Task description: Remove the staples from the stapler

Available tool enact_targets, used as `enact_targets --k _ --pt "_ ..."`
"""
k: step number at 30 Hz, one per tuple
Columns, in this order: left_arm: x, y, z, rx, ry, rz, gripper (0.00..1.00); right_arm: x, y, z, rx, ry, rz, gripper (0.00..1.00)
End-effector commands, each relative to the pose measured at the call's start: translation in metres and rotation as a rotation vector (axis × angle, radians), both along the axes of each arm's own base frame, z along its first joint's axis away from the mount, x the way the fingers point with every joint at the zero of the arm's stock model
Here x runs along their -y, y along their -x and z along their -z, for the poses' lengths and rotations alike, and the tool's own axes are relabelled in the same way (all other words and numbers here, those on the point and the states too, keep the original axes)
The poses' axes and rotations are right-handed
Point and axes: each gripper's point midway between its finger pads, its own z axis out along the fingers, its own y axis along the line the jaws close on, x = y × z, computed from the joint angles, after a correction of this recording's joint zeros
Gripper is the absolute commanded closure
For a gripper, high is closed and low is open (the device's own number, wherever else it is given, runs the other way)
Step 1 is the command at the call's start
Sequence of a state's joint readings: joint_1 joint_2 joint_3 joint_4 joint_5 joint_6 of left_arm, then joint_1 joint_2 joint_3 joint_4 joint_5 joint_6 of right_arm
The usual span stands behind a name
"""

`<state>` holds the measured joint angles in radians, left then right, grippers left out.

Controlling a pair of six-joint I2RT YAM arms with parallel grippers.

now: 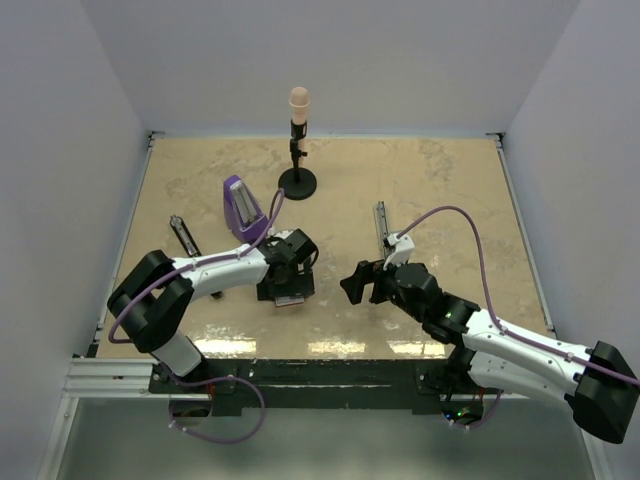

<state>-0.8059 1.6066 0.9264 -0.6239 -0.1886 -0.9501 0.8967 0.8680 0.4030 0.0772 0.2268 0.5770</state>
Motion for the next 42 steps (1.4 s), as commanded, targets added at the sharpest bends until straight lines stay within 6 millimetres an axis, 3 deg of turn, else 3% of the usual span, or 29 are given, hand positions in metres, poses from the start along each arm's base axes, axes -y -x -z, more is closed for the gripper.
enact_targets --k 1,17,33,40,42 --pt "0.0063 -0.0078 -0.0051 0.024 -0.003 -0.027 0.07 -0.0013 -0.0057 -0.0100 0.031 -0.033 0.023 0.01" --pt "0.0000 -0.0064 -0.0049 0.035 -0.110 -0.034 0.11 -0.0001 -0.0046 -0.0105 0.031 -0.038 0.024 0.01" --pt "0.0088 -0.0041 -0.0052 0.047 -0.077 -0.013 0.28 -0.0015 -0.0042 -0.0094 0.026 -0.042 0.020 0.01" --pt "0.0076 -0.0032 -0.0057 0.046 -0.075 -0.014 0.30 -0.0027 -0.0042 -0.0093 0.024 -0.041 0.015 0.02" --pt "0.0080 -0.0034 -0.0071 0.050 -0.073 -0.013 0.26 -0.0039 -0.0041 -0.0092 0.023 -0.039 0.010 0.01"
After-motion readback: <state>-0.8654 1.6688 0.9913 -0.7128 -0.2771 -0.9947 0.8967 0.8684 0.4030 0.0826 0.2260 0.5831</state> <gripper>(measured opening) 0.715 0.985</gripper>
